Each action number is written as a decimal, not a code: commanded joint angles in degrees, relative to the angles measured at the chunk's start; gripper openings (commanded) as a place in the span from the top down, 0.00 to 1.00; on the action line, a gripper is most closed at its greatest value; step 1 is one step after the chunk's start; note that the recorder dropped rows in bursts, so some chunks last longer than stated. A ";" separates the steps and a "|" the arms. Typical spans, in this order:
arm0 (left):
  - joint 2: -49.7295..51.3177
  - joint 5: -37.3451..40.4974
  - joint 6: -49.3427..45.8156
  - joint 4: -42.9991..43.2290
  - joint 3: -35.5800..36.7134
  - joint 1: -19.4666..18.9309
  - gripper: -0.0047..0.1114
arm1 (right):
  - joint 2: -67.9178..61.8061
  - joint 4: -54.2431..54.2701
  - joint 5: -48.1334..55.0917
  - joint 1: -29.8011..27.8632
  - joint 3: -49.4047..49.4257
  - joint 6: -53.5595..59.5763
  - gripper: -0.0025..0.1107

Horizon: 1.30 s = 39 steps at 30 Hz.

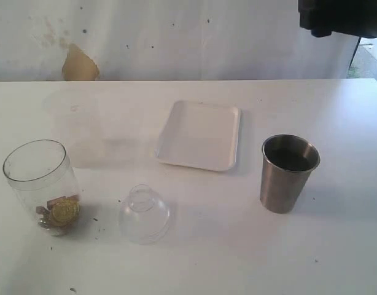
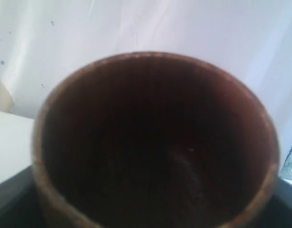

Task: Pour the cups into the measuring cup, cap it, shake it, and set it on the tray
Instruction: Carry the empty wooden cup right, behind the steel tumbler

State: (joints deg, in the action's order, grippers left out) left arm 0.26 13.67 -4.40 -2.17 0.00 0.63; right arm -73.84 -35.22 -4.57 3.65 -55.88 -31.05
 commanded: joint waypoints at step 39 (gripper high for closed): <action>-0.26 -0.32 0.24 -0.18 0.00 0.08 0.96 | -59.80 -34.98 -42.68 -16.93 -21.89 -8.09 0.98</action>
State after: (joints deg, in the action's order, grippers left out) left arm 0.26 13.67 -4.40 -2.17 0.00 0.63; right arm -132.71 -70.61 -45.72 -14.32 -77.07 -39.63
